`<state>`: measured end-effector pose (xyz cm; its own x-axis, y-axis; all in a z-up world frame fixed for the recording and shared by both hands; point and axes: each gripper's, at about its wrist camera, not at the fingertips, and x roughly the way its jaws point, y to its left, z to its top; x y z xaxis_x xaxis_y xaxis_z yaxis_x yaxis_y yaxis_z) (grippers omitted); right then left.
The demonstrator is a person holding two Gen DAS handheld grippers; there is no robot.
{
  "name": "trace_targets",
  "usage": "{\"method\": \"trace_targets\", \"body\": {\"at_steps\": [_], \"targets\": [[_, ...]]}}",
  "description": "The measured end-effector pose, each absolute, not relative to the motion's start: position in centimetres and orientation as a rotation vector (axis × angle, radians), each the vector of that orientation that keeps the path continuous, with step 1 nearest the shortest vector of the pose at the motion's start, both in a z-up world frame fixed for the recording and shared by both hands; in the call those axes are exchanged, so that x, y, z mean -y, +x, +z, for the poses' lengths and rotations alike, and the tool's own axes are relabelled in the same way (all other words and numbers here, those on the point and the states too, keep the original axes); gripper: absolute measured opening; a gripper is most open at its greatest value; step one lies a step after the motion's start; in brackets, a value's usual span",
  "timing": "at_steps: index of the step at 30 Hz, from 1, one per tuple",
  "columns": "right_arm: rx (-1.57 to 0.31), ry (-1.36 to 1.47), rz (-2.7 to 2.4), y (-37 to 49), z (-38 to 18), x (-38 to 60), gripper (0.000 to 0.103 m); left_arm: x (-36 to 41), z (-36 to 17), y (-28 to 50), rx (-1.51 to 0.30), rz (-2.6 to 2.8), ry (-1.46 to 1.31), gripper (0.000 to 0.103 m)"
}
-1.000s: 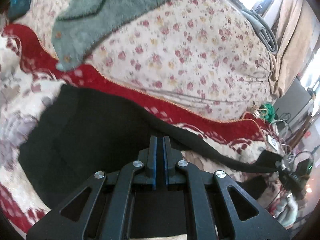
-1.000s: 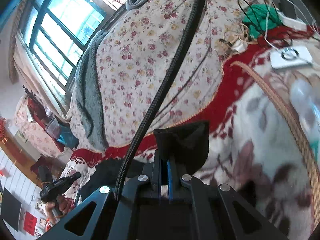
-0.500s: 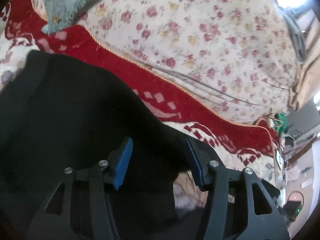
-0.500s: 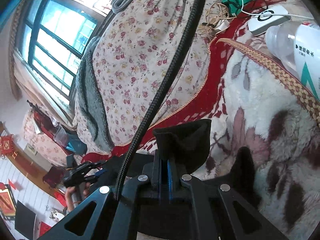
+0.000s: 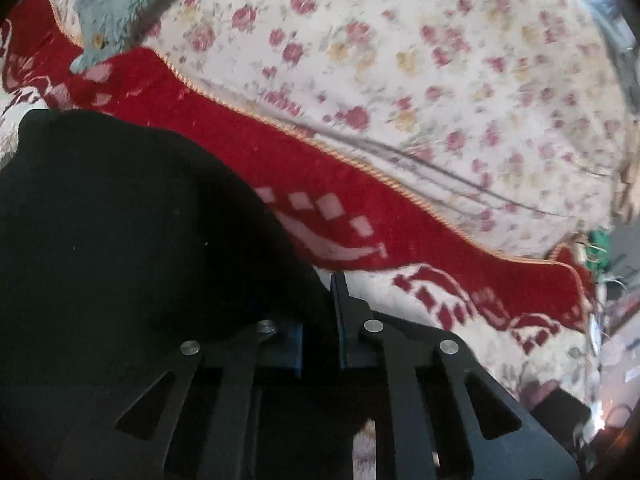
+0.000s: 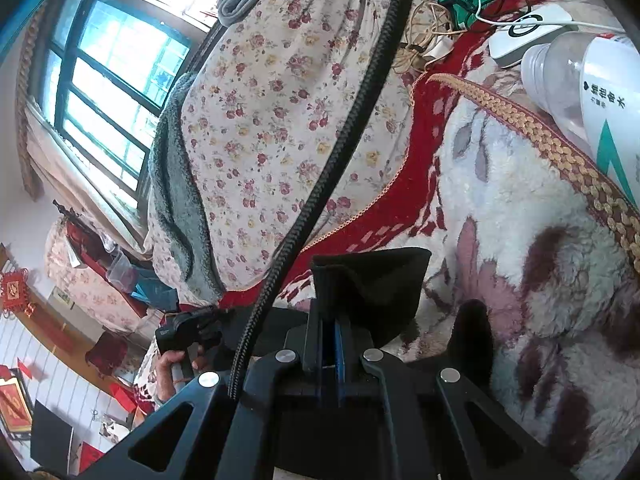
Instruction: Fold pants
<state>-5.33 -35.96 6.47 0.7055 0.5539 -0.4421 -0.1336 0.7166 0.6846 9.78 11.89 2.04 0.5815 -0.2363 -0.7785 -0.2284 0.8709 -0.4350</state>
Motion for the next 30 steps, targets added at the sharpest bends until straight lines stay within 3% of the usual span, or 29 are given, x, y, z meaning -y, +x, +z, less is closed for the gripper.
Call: {"method": "trace_targets", "body": {"at_steps": [11, 20, 27, 30], "targets": [[-0.672, 0.631, 0.391, -8.4, 8.4, 35.8, 0.004, -12.3, 9.4, -2.5, -0.709, -0.048, -0.459, 0.006], [-0.903, 0.470, 0.241, -11.8, 5.0, 35.3, 0.004, -10.1, 3.2, -8.0, -0.821, 0.026, -0.302, 0.006], [-0.870, 0.356, 0.153, -13.0, 8.7, 35.9, 0.013, -10.0, 2.0, -8.4, -0.835, 0.034, -0.314, 0.006], [-0.845, 0.266, 0.148, -12.1, 10.0, 34.8, 0.032, -9.7, 1.8, -8.4, -0.827, 0.043, -0.304, 0.006]]}}
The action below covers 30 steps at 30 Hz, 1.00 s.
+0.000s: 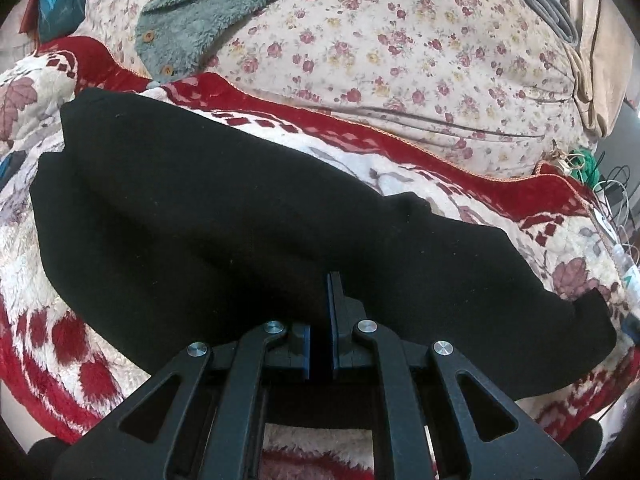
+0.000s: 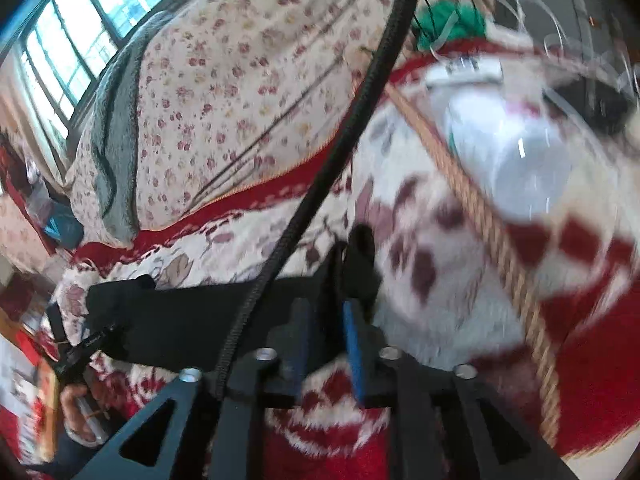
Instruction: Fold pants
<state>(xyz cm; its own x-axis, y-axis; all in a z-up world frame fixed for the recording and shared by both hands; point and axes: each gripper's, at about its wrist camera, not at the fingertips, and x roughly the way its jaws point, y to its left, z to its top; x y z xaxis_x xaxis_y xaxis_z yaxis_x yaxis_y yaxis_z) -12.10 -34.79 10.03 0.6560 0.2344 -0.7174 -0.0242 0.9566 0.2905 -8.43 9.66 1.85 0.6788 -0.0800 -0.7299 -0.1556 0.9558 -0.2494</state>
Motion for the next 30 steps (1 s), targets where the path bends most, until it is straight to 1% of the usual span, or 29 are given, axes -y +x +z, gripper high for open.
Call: {"method": "trace_targets", "body": {"at_steps": [1, 4, 7, 9, 10, 11, 13, 17, 20, 25, 26, 27, 28, 30], "targets": [[-0.854, 0.237, 0.159, -11.5, 10.1, 34.1, 0.035, -9.7, 1.8, -8.4, -0.826, 0.044, -0.304, 0.006], [-0.912, 0.097, 0.173, -9.2, 8.9, 31.7, 0.035, -9.9, 1.7, -8.4, -0.828, 0.037, -0.316, 0.006], [-0.992, -0.063, 0.128, -7.4, 6.5, 30.0, 0.034, -10.1, 1.7, -8.4, -0.829, 0.032, -0.321, 0.006], [-0.998, -0.102, 0.150, -7.3, 5.3, 29.8, 0.024, -9.9, 1.6, -8.5, -0.824, 0.034, -0.315, 0.006], [-1.004, -0.132, 0.166, -7.3, 4.6, 29.6, 0.014, -9.8, 1.6, -8.5, -0.821, 0.036, -0.309, 0.006], [-1.004, -0.159, 0.167, -7.5, 4.2, 29.3, 0.012, -9.8, 1.7, -8.4, -0.821, 0.037, -0.303, 0.006], [-0.966, -0.188, 0.168, -8.0, 4.6, 29.2, 0.010, -9.7, 2.0, -8.4, -0.821, 0.031, -0.308, 0.006], [-0.875, -0.192, 0.149, -8.7, 7.5, 30.1, 0.010, -9.4, 3.3, -8.4, -0.783, -0.002, -0.341, 0.006], [-0.853, -0.216, 0.093, -8.4, 8.7, 30.6, 0.010, -8.2, 3.7, -8.4, -0.770, -0.017, -0.330, 0.006], [-0.950, -0.206, 0.094, -7.3, 6.0, 30.5, 0.010, -8.5, 1.8, -8.2, -0.844, -0.011, -0.352, 0.007], [-0.955, -0.215, 0.093, -7.4, 5.7, 30.3, 0.010, -9.0, 1.7, -8.3, -0.855, -0.027, -0.373, 0.008], [-0.949, -0.221, 0.093, -7.7, 5.8, 30.3, 0.010, -9.4, 1.7, -8.5, -0.862, -0.035, -0.385, 0.012], [-0.946, -0.211, 0.093, -7.9, 6.1, 30.5, 0.010, -9.7, 1.9, -8.8, -0.866, -0.038, -0.387, 0.014], [-0.942, -0.177, 0.086, -8.3, 6.9, 31.0, 0.013, -10.4, 2.4, -9.6, -0.861, -0.035, -0.386, 0.020]]}}
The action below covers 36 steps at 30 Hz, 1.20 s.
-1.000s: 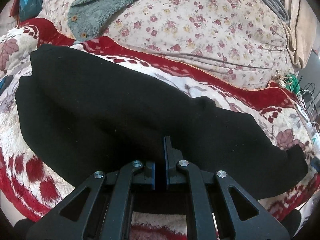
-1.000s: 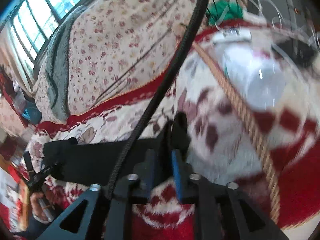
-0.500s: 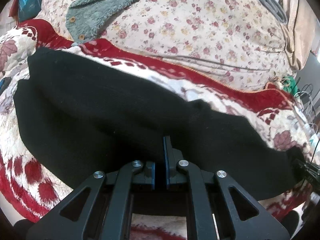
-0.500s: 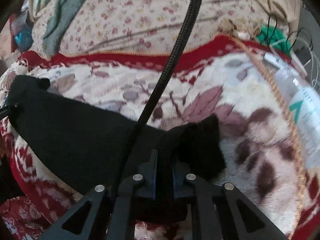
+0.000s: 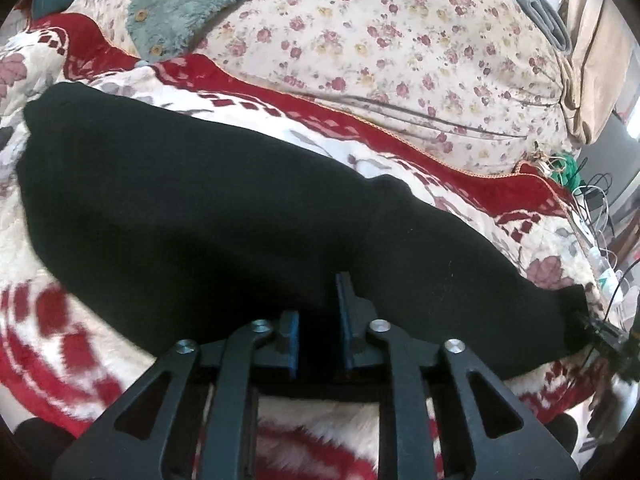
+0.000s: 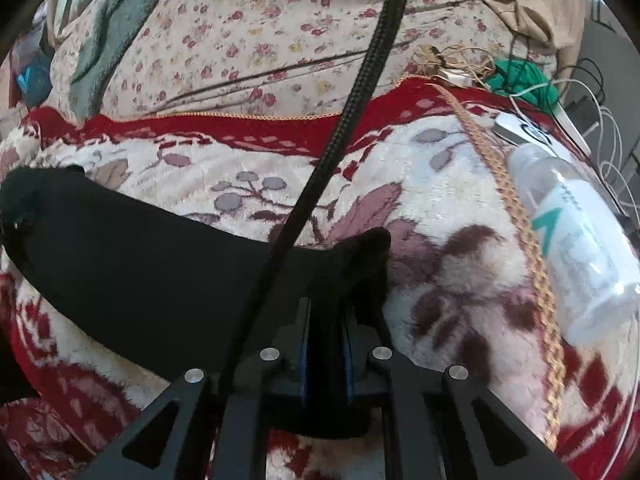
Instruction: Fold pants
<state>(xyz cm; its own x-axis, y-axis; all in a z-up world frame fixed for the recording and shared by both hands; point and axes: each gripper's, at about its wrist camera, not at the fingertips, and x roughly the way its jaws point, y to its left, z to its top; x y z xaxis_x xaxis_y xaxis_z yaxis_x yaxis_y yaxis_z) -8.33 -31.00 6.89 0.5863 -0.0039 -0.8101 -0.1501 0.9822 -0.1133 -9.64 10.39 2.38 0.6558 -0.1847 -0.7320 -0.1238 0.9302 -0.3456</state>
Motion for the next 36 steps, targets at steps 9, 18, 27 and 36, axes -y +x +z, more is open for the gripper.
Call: {"method": "trace_targets", "body": {"at_steps": [9, 18, 27, 36], "targets": [[-0.704, -0.091, 0.271, -11.5, 12.6, 26.3, 0.045, -18.9, 4.3, -13.1, -0.789, 0.018, -0.555, 0.065], [-0.748, -0.075, 0.775, -9.9, 7.1, 8.7, 0.047, -25.0, 3.2, -12.2, -0.824, 0.101, -0.653, 0.065], [-0.692, -0.359, 0.806, -10.3, 3.1, -2.9, 0.047, -25.1, 2.3, -9.4, -0.839, 0.071, -0.671, 0.065], [-0.710, -0.425, 0.753, -9.1, 1.9, -3.1, 0.047, -26.3, 4.7, -10.5, -0.807, 0.051, -0.740, 0.065]]}}
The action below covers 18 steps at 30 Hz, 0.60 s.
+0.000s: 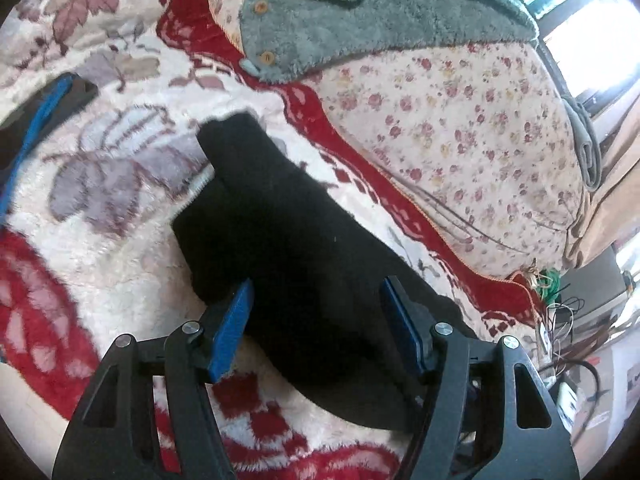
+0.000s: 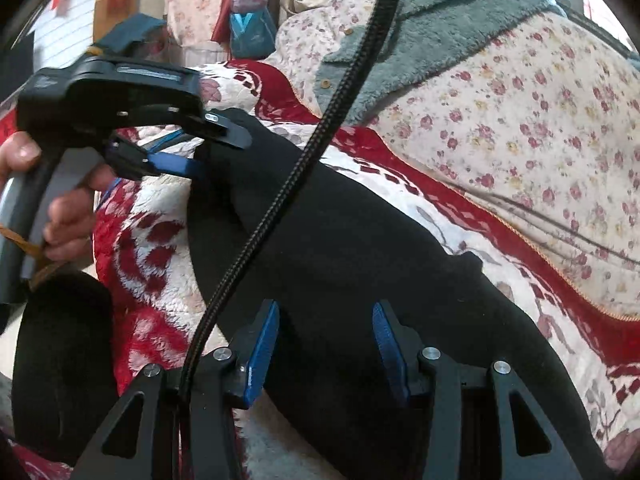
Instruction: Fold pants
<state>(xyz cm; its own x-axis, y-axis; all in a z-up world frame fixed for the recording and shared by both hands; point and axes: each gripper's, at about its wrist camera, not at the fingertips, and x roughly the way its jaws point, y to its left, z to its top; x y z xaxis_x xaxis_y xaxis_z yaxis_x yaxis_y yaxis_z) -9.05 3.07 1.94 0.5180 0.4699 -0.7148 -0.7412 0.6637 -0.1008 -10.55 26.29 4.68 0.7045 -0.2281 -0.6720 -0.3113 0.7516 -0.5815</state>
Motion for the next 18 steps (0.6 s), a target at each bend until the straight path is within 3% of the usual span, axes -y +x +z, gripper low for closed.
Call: {"method": "trace_targets", "body": {"at_steps": [4, 10, 18], "targets": [[-0.727, -0.371, 0.740, -8.0, 1.8, -2.2, 0.048, -26.9, 5.7, -11.7, -0.741, 0.051, -0.786, 0.065], [-0.733, -0.302, 0.733, -6.8, 2.4, -1.6, 0.048, -25.8, 3.6, -10.2, -0.834, 0.050, -0.774, 0.065], [-0.744, -0.298, 0.744, -7.1, 2.3, -1.4, 0.049, -26.1, 3.9, -7.9, -0.810, 0.049, -0.781, 0.065]]}}
